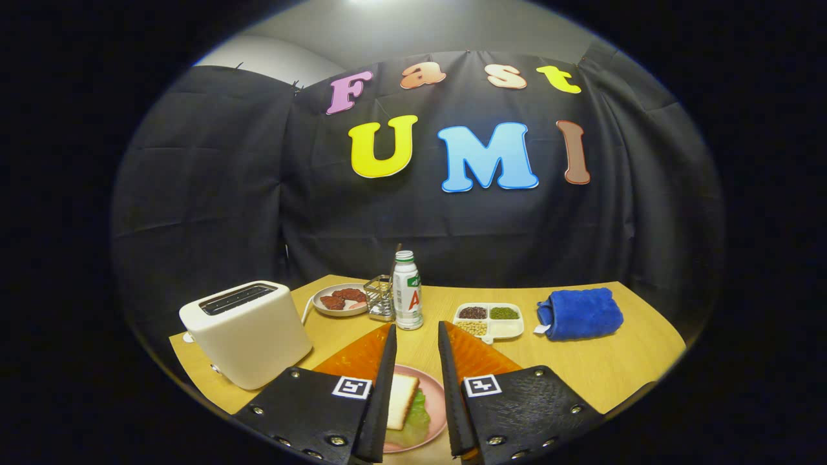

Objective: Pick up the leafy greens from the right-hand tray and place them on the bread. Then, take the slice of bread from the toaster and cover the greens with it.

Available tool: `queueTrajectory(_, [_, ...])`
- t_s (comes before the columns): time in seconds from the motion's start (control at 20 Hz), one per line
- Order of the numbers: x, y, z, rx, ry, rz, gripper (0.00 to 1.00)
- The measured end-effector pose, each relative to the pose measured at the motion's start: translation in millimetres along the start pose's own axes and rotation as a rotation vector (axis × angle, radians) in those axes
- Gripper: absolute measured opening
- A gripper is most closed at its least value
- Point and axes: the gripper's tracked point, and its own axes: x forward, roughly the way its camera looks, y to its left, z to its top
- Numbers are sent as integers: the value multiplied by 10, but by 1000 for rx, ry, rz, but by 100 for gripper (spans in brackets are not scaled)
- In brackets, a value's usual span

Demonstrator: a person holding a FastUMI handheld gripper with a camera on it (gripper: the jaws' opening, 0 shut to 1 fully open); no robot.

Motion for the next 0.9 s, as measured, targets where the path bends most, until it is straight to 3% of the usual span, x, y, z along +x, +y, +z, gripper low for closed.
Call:
queueTrajectory(0.6, [-540, -1469, 308, -41, -56, -52, 38])
queueTrajectory(0.9, [-872, -2459, 333, -45, -84, -133, 38])
